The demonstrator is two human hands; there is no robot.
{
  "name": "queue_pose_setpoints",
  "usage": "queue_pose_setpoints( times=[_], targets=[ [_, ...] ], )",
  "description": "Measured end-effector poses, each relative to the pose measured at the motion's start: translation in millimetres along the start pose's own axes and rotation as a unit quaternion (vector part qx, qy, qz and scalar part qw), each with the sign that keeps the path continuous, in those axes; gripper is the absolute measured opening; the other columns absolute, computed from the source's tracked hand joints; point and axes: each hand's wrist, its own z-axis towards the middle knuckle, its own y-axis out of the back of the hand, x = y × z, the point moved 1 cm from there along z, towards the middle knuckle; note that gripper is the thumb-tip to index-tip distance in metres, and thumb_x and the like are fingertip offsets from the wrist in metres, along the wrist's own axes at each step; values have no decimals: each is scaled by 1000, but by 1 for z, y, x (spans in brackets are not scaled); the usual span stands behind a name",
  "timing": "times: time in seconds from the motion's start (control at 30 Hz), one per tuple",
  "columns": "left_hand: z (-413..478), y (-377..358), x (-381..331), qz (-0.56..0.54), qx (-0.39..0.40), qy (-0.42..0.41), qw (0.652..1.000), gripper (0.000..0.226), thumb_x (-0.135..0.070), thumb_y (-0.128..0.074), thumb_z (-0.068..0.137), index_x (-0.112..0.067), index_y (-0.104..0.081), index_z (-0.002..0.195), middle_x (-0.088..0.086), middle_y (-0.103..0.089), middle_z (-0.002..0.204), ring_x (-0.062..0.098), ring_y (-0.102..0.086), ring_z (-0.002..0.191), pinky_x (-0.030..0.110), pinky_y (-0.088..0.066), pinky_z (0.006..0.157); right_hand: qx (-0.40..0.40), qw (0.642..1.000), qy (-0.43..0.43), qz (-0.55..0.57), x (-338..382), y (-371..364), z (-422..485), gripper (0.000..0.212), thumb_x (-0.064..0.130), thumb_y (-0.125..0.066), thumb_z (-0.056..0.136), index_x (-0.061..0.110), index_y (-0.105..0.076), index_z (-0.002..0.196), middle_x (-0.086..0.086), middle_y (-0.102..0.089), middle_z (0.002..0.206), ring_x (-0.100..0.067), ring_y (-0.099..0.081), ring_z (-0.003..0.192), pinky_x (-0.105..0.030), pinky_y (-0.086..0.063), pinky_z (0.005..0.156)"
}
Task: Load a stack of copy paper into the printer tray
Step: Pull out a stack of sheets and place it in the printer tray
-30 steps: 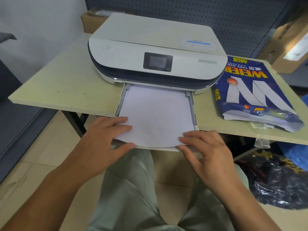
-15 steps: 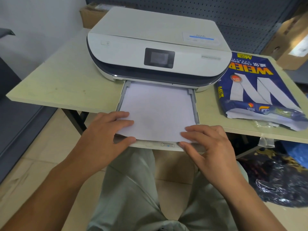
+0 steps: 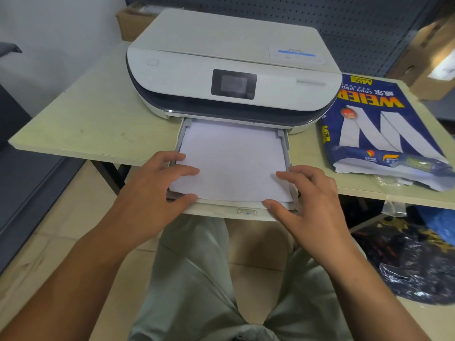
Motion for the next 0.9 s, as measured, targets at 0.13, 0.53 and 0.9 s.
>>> queue_pose_setpoints(
  times=[0.13,0.53,0.9],
  targets=[
    [0,0,-1,13,-6,22,1000,47,-44,-76,80,-44,-61,125,-15,-44,143,17,-45,126,33,-38,95,13,1000,-14,20,0,1,1,67,48,-76,80,32,-52,140,10,-41,145,-15,-35,133,-24,-31,102],
    [5,16,-7,-4,0,24,1000,57,-62,-53,84,-35,-58,133,-16,-48,143,12,-43,128,31,-35,101,2,997,-12,74,-4,9,14,72,60,-64,85,26,-47,146,8,-46,146,-17,-48,132,-33,-41,108],
    [26,1,-3,-34,-29,103,994,56,-35,-68,90,-27,-48,142,-3,-54,143,19,-51,125,37,-42,105,-39,997,-67,29,-15,-6,51,66,52,-66,87,20,-52,143,2,-51,137,-21,-62,111,-41,-53,93]
  ],
)
